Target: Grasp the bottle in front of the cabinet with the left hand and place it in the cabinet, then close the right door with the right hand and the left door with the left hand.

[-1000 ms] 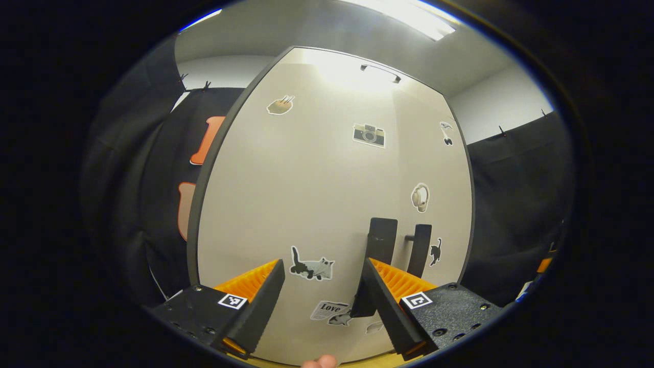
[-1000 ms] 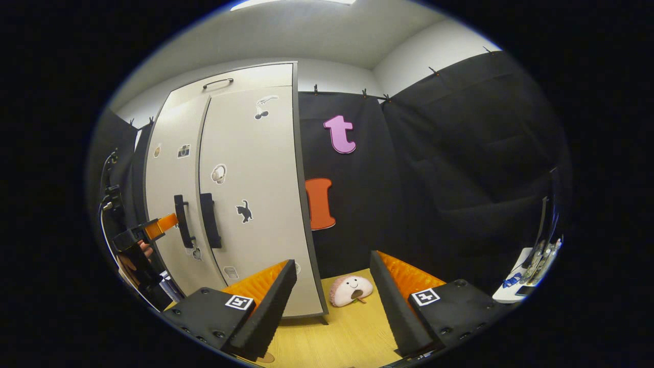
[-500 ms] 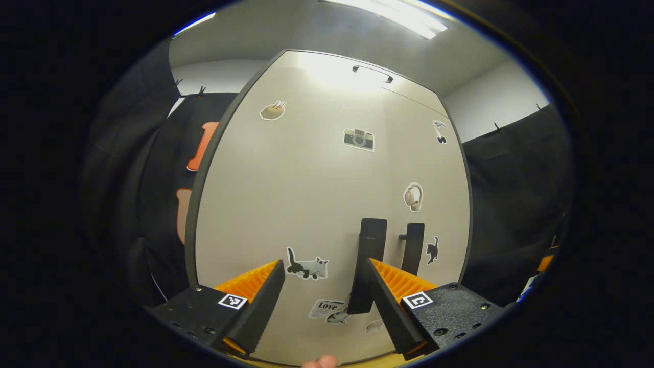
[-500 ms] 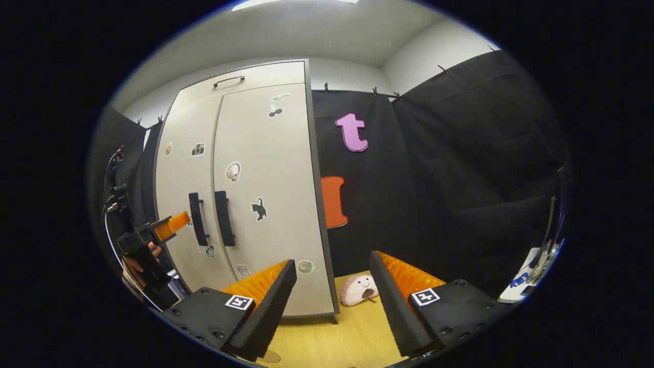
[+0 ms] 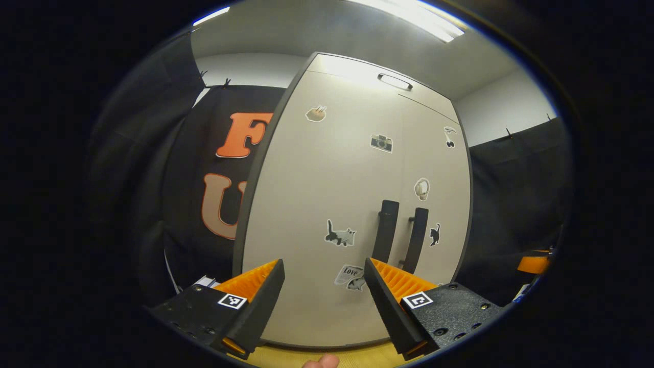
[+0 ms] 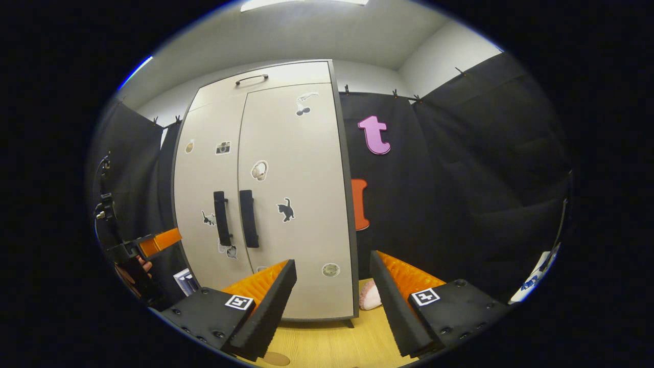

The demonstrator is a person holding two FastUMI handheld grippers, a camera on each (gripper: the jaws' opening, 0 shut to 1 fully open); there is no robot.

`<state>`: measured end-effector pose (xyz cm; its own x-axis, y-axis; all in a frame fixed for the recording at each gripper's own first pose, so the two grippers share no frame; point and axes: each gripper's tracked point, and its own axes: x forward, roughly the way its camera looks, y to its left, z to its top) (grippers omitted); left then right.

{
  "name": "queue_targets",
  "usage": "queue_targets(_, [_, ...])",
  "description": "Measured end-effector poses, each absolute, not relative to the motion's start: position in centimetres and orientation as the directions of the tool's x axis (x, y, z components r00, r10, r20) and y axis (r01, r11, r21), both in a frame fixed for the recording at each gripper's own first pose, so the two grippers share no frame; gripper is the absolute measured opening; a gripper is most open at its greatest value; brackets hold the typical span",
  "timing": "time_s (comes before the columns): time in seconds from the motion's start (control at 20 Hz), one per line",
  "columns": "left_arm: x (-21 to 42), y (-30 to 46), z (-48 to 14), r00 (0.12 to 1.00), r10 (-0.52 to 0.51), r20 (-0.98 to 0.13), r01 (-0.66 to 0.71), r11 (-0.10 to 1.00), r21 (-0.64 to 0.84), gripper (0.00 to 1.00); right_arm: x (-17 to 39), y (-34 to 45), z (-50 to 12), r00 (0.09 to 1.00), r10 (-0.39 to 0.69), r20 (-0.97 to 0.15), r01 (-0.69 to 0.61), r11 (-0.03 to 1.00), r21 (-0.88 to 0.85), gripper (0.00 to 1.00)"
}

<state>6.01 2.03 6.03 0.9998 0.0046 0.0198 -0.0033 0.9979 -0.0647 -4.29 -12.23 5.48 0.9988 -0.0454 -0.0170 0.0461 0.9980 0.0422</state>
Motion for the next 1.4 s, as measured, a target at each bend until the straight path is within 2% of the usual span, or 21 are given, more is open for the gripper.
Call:
queue_targets(0.25, [1.4, 4.8, 3.8, 0.994, 0.099, -0.034, -0.101, 0.992, -0.069, 0.95, -3.3, -10.4, 5.0, 1.000, -0.006, 0.004, 0.006, 0.999, 0.036, 0.96])
queue_targets(0.5, [-1.3, 6.4, 4.0, 0.988, 0.153, -0.009, -0.153, 0.986, -0.063, 0.95, -2.2, -8.2, 4.2, 0.999, 0.042, 0.003, -0.043, 0.997, 0.071, 0.96])
queue_targets(0.95, [-2.5, 6.4, 4.4, 0.988, 0.152, -0.006, -0.152, 0.987, -0.045, 0.96, -2.5, -7.3, 3.9, 0.998, 0.057, -0.001, -0.056, 0.997, 0.060, 0.96])
queue_targets(1.4, [-2.2, 5.4, 4.6, 0.992, 0.123, -0.005, -0.123, 0.992, -0.040, 0.96, -3.2, -8.6, 4.3, 1.000, 0.022, 0.009, -0.023, 0.999, 0.037, 0.96])
